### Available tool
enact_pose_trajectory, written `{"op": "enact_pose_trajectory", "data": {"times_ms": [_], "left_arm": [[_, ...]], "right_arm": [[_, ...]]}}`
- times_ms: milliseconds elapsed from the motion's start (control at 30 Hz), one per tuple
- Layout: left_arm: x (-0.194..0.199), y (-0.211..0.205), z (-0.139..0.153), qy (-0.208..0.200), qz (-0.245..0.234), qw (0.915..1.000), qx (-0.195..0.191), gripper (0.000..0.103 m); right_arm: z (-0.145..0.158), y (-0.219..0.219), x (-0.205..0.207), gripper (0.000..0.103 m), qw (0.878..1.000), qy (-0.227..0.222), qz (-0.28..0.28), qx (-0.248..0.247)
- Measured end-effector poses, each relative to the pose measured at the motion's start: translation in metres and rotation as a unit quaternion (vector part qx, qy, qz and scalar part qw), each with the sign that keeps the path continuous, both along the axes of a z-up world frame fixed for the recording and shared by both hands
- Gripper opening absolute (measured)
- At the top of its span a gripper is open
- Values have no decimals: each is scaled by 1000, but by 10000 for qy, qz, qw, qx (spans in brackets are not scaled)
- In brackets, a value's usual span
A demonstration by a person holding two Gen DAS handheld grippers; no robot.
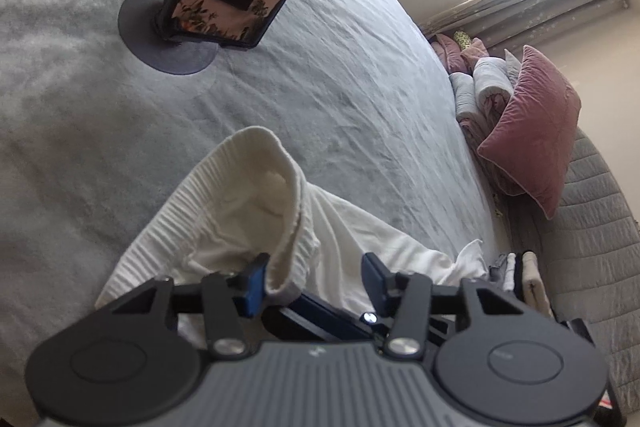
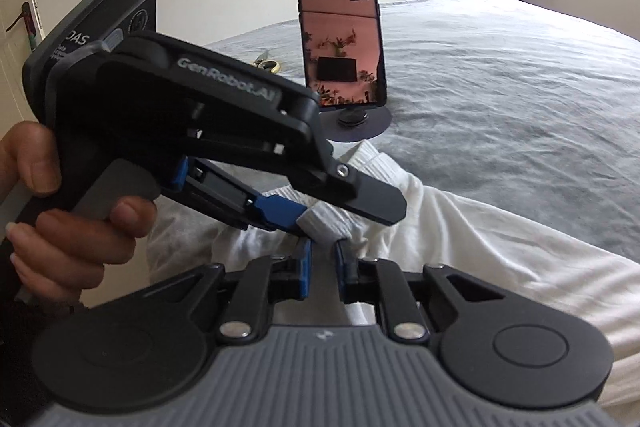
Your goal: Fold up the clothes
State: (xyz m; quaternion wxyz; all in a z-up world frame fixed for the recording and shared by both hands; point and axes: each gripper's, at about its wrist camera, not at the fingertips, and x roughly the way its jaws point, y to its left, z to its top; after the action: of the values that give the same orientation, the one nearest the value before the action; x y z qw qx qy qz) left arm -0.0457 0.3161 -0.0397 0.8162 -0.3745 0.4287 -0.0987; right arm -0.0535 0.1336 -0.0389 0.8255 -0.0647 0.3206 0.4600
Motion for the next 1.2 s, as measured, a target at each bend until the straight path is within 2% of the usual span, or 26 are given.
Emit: {"op": "enact_pose_trajectory", "data": {"times_ms": [33, 67, 100, 233, 333, 367, 533, 633, 767, 1000, 1200], "left_arm": [[-1, 0, -1, 36, 24, 9999, 129, 30], [-2, 2, -2, 71, 38, 9997, 236, 18], [-2, 4, -4, 103, 39, 9995, 290, 13], [-5, 8, -4, 110, 69, 9993, 344, 11], [-7, 7, -2, 94, 63, 9989, 448, 12], [-7, 6, -1, 99, 41, 9988, 470, 16], [-10, 1, 4, 89, 36, 9980, 618, 22], [-12, -4, 6, 95, 64, 9968, 787, 22], [-15, -11, 9, 76, 69, 9947, 1025, 22], [-15, -19, 10, 34, -17, 9918, 1278, 21], [-14, -19, 7, 37, -85, 9909, 1343, 18]], "right_arm": [[0, 1, -1, 15, 10000, 25, -19, -30], [0, -1, -1, 20, 10000, 63, -50, -34], [1, -5, -1, 22, 9999, 121, -76, -14], [11, -43, 3, 43, 9980, 394, -492, 89], [24, -81, 11, 43, 9935, 487, -1030, 19], [27, -94, 13, 43, 9914, 483, -1216, -26], [38, -162, 30, 43, 9744, 593, -2158, -207], [38, -195, 41, 43, 9598, 923, -2648, -122], [37, -229, 51, 43, 9399, 1252, -3165, 282], [21, -249, 87, 43, 9050, 1737, -3818, 713], [2, -248, 104, 43, 8933, 1937, -3987, 743]]}}
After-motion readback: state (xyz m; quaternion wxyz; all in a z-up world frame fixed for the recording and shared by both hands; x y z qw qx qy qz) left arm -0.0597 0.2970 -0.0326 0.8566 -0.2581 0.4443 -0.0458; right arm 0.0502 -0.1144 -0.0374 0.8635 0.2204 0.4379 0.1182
